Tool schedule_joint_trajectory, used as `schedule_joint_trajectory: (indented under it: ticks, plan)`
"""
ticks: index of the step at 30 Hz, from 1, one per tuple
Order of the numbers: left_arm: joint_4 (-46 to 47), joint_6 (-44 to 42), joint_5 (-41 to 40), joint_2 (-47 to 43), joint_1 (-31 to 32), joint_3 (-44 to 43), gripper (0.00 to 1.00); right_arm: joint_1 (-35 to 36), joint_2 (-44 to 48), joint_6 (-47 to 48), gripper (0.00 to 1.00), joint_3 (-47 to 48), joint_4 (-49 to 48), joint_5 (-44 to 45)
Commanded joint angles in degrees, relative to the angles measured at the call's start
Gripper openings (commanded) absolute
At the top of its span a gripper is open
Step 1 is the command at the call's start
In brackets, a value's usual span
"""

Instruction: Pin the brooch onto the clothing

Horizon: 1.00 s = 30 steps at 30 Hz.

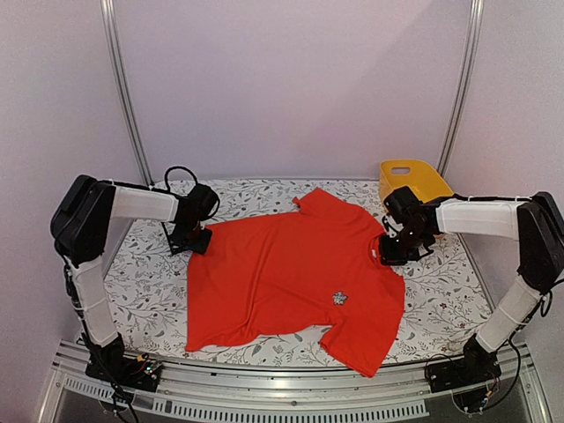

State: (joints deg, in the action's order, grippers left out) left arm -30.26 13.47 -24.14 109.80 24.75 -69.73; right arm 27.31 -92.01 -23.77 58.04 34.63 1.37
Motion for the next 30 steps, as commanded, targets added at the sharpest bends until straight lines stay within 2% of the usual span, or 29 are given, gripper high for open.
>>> schedule_joint_trajectory:
  ticks: [1,8,15,20,30]
  plan:
    - [1.47,-2.24,-2.14,5.40,-0.76,-1.96,0.48,-1.22,-7.19,3.95,0.00,1.60,-3.64,0.70]
    - [1.85,-4.97,-3.83,9.67,-3.47,-4.18,0.48,-4.11,-10.79,4.26,0.00,1.12,-2.96,3.61]
    - [2.23,-6.23,-2.49,8.97,-5.48,-3.33,0.49,-4.72,-11.32,5.74,0.00,0.25,-2.57,3.66]
    - [4.81,-7.31,3.21,4.86,-5.54,-1.38,0.59,-5.10,-11.05,6.40,0.00,-0.83,-2.29,4.05]
    - [3.92,-8.52,1.24,4.18,-8.81,-0.72,0.65,-8.37,-8.10,8.33,0.00,-2.77,-1.68,4.59]
